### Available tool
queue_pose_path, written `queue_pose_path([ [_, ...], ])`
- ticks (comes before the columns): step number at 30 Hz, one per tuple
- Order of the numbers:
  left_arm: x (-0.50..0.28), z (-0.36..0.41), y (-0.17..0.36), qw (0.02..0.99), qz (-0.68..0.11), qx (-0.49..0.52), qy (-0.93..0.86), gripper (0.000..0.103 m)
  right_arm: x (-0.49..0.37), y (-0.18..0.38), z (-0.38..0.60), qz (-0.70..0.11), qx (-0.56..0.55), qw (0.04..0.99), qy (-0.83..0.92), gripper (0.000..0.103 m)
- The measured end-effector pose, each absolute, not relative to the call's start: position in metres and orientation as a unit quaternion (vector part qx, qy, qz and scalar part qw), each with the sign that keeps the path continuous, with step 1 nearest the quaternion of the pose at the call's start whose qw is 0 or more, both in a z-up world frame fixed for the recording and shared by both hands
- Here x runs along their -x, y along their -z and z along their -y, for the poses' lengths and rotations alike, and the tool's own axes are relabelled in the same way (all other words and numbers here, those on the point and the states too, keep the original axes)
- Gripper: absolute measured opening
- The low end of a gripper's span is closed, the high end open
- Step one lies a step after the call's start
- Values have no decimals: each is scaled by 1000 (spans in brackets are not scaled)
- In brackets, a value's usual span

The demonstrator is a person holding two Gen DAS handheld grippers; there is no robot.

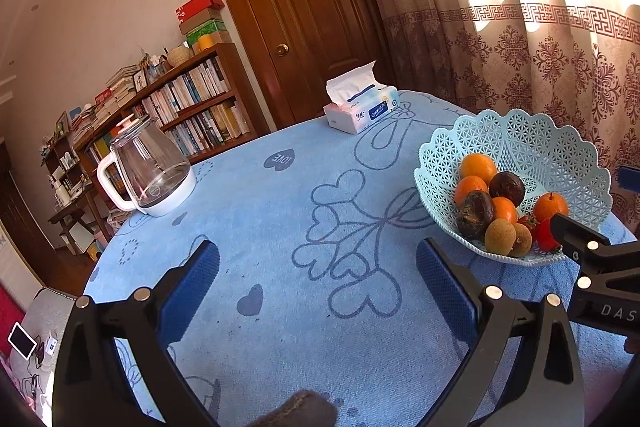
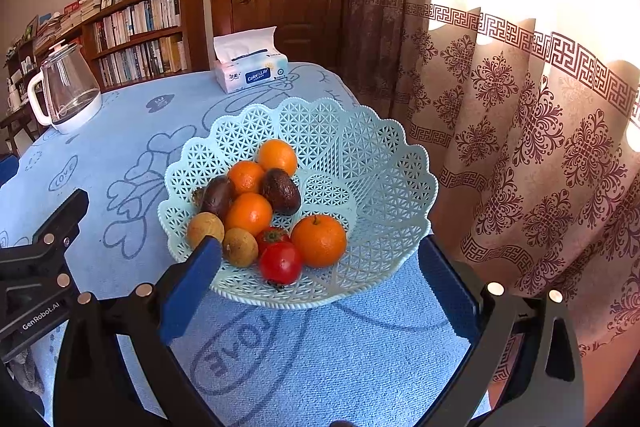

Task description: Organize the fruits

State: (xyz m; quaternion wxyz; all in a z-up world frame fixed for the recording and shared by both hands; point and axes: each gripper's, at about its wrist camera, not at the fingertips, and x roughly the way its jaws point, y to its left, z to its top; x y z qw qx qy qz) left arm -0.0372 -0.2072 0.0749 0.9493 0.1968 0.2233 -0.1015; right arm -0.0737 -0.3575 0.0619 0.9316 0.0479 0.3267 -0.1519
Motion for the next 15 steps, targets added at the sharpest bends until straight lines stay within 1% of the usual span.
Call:
queue_pose_path([
  [15, 38, 211, -69, 946, -225, -207, 105, 98, 73, -61, 357, -327, -45, 931, 155, 100],
])
